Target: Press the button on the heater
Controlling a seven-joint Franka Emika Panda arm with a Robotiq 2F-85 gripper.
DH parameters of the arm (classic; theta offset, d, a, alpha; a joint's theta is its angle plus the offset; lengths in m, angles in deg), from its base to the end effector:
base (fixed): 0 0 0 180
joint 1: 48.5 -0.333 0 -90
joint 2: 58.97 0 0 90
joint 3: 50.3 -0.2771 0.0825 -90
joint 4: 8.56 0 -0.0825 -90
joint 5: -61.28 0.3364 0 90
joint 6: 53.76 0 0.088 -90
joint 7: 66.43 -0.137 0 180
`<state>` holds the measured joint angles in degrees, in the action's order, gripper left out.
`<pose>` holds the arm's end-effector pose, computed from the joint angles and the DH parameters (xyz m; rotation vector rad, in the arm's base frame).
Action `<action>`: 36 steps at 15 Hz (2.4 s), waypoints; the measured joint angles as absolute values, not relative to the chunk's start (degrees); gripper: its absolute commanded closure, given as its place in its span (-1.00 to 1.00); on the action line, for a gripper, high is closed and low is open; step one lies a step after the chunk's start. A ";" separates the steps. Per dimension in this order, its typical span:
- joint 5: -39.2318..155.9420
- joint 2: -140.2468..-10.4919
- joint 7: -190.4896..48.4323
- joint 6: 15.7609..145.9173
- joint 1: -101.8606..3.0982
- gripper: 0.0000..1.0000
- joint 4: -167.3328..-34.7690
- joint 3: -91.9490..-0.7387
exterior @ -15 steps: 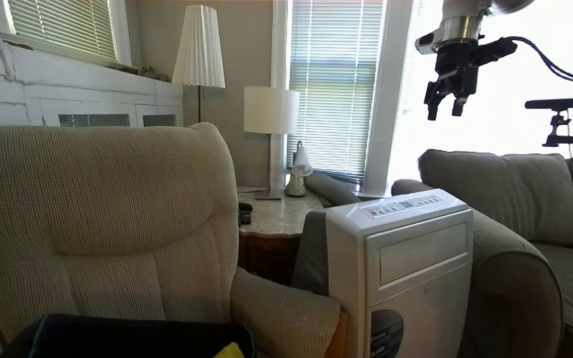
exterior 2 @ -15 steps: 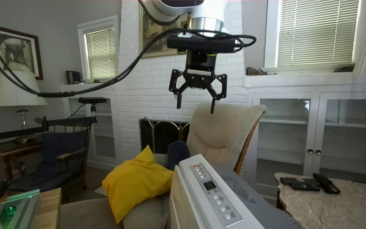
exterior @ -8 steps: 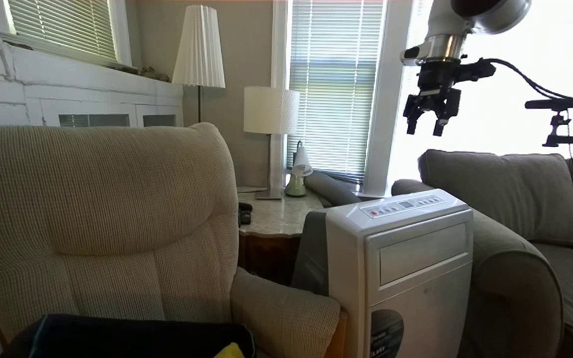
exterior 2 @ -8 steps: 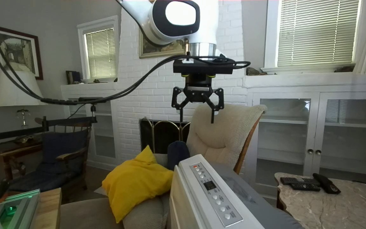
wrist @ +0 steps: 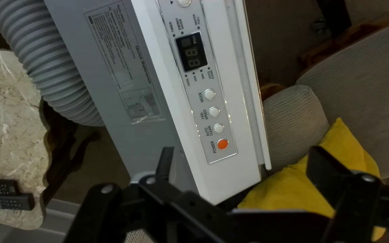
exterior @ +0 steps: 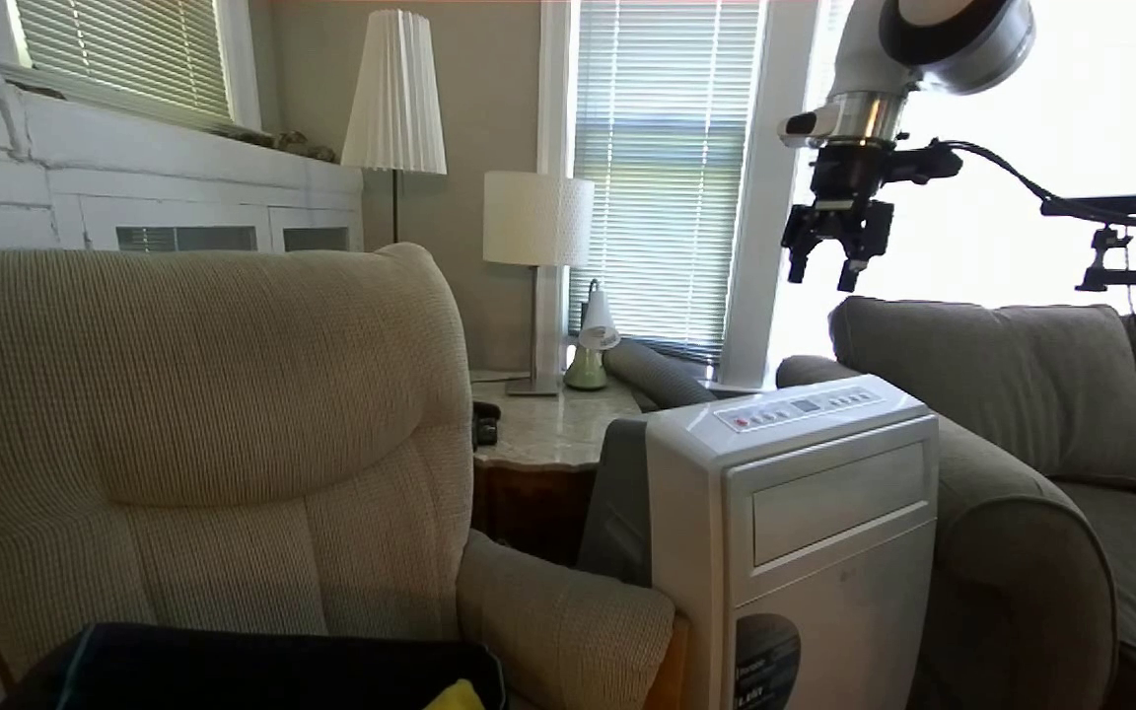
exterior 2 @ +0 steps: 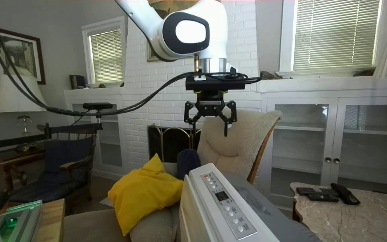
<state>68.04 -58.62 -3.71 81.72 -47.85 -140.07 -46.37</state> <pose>0.4854 -0.0349 0.3215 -2.7743 -1.3982 -0.1717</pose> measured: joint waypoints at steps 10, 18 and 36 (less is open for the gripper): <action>72.12 -62.60 0.29 84.76 -47.96 0.28 -140.06 -49.01; 72.72 -67.54 5.07 92.46 -47.92 1.00 -139.86 -52.62; 64.54 -78.97 4.38 99.25 -47.62 1.00 -135.82 -54.61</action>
